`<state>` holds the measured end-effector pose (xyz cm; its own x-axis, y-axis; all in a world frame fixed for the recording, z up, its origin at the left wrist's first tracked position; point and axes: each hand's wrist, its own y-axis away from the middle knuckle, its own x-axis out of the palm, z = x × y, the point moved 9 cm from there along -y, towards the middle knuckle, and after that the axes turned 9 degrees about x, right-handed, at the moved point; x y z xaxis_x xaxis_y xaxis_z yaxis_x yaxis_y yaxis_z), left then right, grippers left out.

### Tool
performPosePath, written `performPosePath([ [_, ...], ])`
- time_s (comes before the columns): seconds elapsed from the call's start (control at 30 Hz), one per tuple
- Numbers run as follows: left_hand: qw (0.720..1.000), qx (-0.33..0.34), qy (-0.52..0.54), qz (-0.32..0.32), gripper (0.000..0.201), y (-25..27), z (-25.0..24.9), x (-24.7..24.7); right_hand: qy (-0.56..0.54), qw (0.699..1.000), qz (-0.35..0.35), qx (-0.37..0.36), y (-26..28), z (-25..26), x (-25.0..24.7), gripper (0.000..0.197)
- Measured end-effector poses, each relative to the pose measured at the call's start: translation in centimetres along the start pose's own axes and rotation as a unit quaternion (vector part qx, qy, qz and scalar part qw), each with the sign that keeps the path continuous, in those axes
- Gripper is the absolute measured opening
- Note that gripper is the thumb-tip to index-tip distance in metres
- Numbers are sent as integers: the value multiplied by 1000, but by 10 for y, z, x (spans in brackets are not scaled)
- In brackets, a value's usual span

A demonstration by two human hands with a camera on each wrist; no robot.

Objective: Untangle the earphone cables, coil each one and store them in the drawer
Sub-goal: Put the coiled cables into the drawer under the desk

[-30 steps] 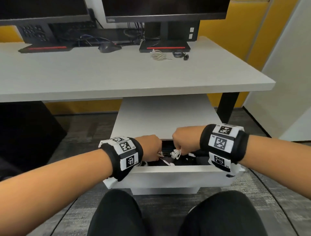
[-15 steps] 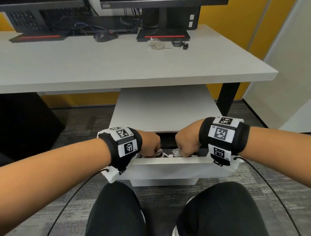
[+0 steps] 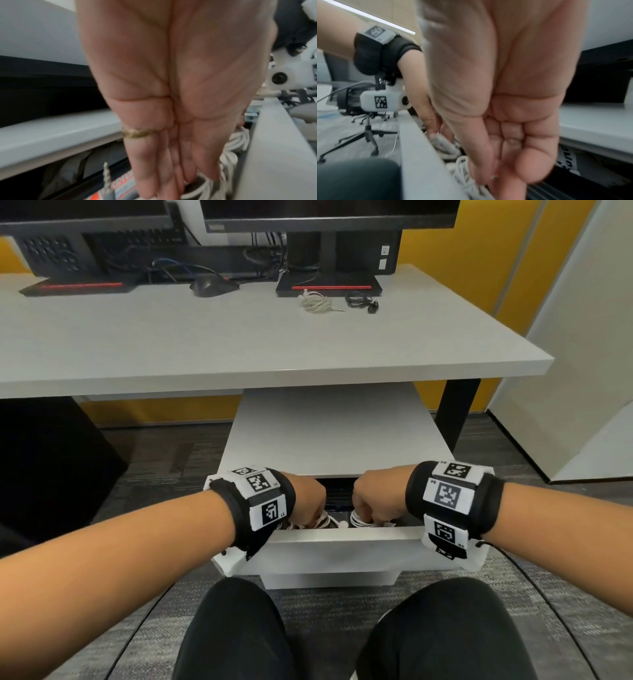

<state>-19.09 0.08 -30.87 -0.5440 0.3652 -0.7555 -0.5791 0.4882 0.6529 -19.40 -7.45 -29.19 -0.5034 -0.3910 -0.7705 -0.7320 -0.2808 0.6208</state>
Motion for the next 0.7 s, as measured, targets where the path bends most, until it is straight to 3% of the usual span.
performPosePath([
  [0.13, 999, 31, 15, -41, 35, 22, 0, -30, -53, 998, -12, 23, 9, -18, -23, 36],
  [0.27, 989, 55, 96, -93, 33, 46, 8, -73, -112, 991, -58, 38, 32, -46, -74, 23],
  [0.37, 963, 86, 205, -152, 29, 62, 13, -119, -164, 981, -93, 40, 54, -65, -115, 14],
  [0.43, 952, 87, 215, -199, 26, 73, 21, -157, -191, 973, -123, 48, 63, -82, -146, 10],
  [0.57, 953, 28, 174, -247, 19, 82, 51, -222, -199, 959, -174, 104, 63, -127, -199, 7],
  [0.7, 960, -87, 87, -252, 33, 75, 94, -271, -186, 945, -213, 165, 44, -169, -243, 17],
])
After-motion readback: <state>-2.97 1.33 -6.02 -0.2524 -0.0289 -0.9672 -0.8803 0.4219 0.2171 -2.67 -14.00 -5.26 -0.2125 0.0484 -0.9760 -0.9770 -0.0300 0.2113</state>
